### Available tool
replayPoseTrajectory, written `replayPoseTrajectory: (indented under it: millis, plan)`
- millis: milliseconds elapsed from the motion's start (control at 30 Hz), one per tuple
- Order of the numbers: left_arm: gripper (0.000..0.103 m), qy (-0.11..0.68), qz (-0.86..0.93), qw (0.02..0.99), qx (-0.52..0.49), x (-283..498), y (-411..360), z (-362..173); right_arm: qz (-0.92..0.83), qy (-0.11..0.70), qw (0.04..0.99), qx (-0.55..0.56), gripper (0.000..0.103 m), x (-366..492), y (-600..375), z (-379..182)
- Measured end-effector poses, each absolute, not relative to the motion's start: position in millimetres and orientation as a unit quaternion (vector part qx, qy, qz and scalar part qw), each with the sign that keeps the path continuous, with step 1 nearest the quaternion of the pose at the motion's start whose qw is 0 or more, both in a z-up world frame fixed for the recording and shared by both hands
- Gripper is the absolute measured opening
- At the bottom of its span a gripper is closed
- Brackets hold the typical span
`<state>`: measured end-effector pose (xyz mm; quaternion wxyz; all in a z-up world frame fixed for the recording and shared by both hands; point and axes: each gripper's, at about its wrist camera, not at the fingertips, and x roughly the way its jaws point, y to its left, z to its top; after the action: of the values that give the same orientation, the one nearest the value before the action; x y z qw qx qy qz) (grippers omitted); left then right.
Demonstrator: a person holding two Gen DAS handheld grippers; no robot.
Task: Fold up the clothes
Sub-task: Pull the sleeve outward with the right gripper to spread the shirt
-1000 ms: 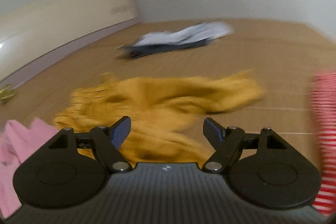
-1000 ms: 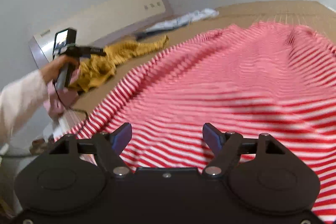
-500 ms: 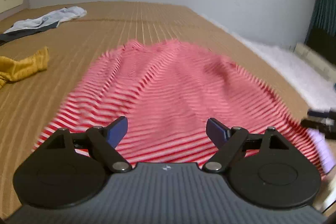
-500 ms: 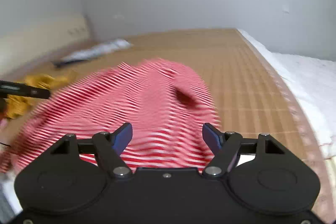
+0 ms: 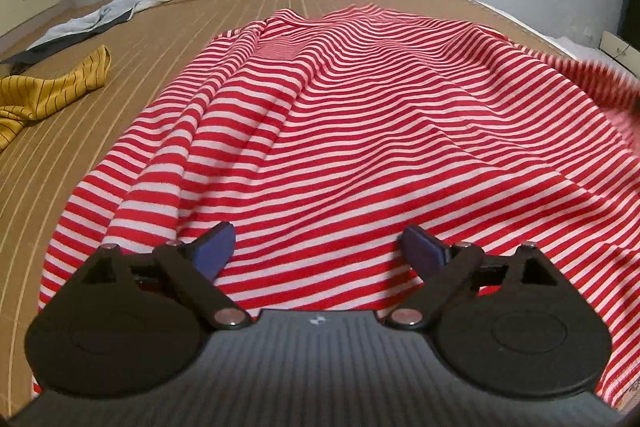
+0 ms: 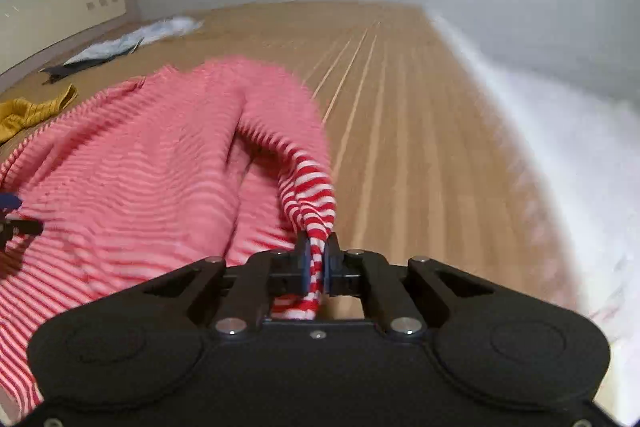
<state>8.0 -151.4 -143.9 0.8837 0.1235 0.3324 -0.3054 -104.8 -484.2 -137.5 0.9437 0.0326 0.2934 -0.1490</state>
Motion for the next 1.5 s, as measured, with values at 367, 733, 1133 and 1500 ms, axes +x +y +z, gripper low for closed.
replayPoseTrajectory:
  millis: [367,733,1133,1500]
  plan:
    - [0.094,0.345,-0.309,0.877,0.129,15,-138,-136,-0.234,0.277,0.899,-0.246,0.008,-99,-522,-53]
    - [0.094,0.35,-0.31,0.873,0.135,23,-122,-134,-0.158,0.33,0.928,-0.063,0.045,-155,-555,-100]
    - [0.097,0.35,-0.304,0.876,0.135,22,-132,-132,-0.157,0.345,0.92,0.1,0.057,-158,-661,-138]
    - [0.097,0.349,-0.303,0.876,0.138,23,-135,-133,-0.281,0.276,0.917,0.067,0.009,-175,-628,-126]
